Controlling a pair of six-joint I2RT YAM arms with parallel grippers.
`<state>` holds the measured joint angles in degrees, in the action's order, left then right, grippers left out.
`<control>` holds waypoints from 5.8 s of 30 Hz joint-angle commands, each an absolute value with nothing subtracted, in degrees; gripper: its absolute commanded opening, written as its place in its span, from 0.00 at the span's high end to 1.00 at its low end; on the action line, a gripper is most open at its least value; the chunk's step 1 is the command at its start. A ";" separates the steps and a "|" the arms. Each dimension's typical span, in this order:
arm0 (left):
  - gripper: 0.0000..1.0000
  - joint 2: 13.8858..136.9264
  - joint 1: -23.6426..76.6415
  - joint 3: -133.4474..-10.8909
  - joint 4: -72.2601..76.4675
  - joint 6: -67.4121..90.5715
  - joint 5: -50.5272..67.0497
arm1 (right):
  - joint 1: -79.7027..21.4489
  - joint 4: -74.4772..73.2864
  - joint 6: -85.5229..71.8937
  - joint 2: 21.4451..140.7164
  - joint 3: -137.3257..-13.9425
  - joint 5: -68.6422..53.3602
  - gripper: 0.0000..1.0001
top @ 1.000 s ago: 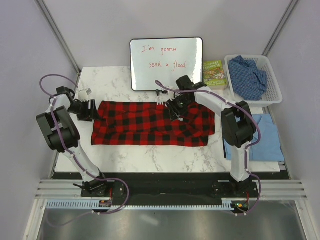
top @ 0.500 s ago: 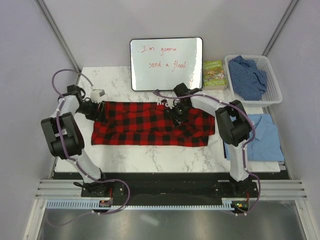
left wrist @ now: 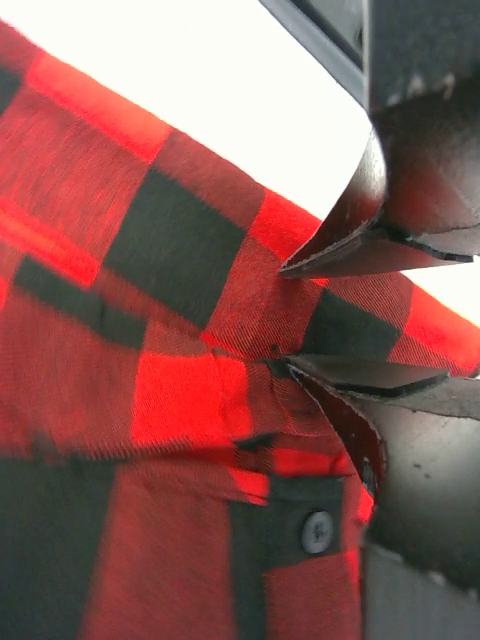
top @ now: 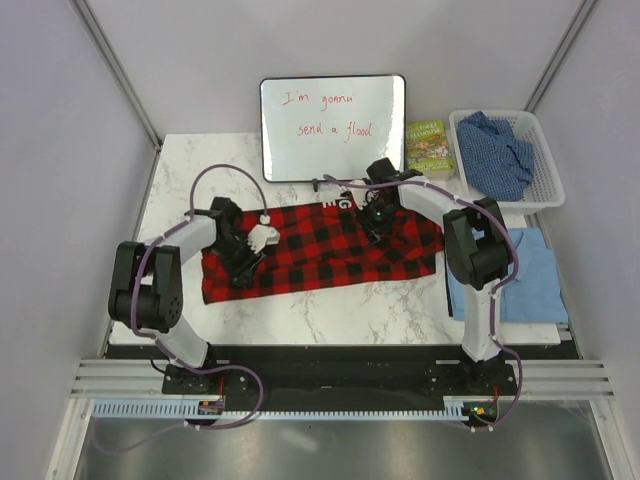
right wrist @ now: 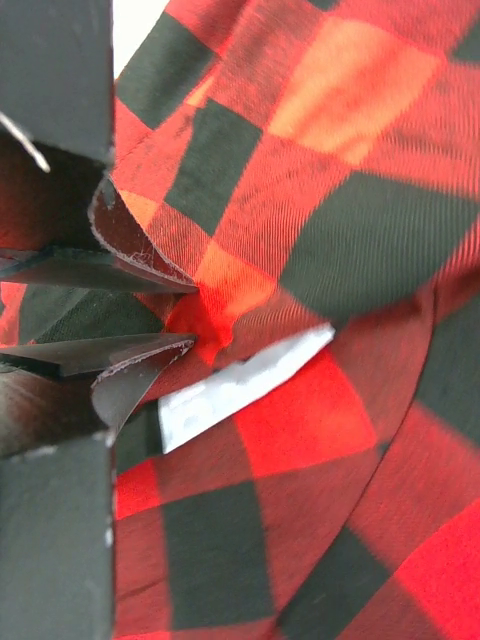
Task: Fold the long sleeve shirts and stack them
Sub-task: Fold the shirt
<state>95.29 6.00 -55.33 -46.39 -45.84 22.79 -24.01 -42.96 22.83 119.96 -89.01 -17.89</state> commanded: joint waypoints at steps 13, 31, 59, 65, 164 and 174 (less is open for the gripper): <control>0.57 91.67 15.93 -64.14 -56.42 -37.44 43.06 | -21.95 -49.22 24.09 108.55 -88.95 -18.19 0.64; 0.57 106.88 -2.02 -71.29 -51.86 -47.63 24.88 | -33.31 -43.16 18.28 120.05 -89.64 -12.40 0.68; 0.35 119.88 -15.56 -98.79 -63.72 -42.98 39.29 | -66.09 -15.91 28.83 114.16 -83.14 -13.01 0.43; 0.31 121.81 -15.56 -97.30 -62.23 -42.19 38.76 | -70.92 -12.48 27.51 116.98 -84.46 -11.34 0.43; 0.73 143.61 25.75 -131.66 -51.24 -10.02 46.84 | -36.39 -13.36 34.19 84.73 -46.49 -6.95 0.84; 0.31 133.01 19.52 -129.12 -53.25 -14.56 39.30 | -29.09 -26.71 31.82 77.27 -53.88 -10.63 0.36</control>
<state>142.28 23.81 -129.78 -52.45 -10.81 44.49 -31.35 -20.40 33.36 83.81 -49.95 -7.70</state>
